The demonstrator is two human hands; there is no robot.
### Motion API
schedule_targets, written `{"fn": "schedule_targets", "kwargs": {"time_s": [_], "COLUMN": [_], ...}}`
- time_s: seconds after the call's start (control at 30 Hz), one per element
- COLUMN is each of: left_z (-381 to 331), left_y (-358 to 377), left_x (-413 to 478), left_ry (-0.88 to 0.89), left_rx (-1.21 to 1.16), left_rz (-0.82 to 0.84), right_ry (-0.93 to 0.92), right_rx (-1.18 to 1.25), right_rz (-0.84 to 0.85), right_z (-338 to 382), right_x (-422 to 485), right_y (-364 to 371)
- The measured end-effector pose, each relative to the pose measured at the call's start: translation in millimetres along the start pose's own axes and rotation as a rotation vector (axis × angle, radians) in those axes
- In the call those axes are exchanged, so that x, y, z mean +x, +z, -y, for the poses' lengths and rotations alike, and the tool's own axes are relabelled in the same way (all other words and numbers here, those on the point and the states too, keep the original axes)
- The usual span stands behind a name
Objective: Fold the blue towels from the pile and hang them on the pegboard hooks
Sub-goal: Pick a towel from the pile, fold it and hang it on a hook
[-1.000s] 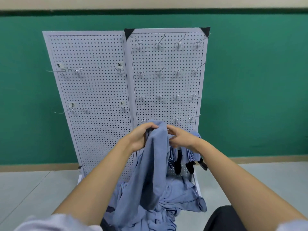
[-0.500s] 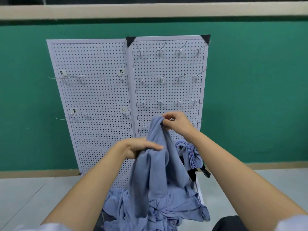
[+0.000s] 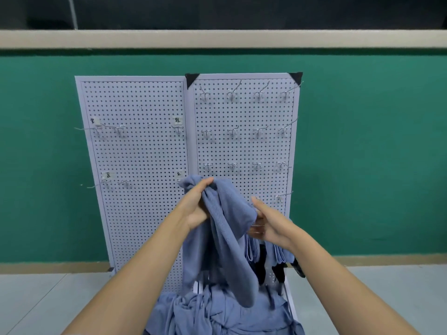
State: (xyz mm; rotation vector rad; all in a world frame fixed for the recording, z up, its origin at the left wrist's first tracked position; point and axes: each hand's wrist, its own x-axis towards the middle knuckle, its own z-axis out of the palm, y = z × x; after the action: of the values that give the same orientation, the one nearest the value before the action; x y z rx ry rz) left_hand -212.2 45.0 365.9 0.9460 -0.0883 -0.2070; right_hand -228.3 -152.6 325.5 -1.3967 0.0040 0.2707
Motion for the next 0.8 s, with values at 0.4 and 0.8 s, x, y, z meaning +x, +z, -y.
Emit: {"fn": "schedule_targets", "kwargs": {"time_s": [0.4, 0.8], "left_z": [-28.8, -58.6], "left_y": [-29.0, -62.8], "left_x": [17.4, 18.6], "left_ry": [0.056, 0.107], "left_rx": [0.034, 0.126], "left_rz": [-0.234, -0.276], "right_ry": [-0.321, -0.297], "right_rx": [0.042, -0.093], "right_rz": [-0.177, -0.154], "right_z": [66.7, 90.1], "right_x": [27.4, 35.3], "right_y": [-2.9, -38.1]}}
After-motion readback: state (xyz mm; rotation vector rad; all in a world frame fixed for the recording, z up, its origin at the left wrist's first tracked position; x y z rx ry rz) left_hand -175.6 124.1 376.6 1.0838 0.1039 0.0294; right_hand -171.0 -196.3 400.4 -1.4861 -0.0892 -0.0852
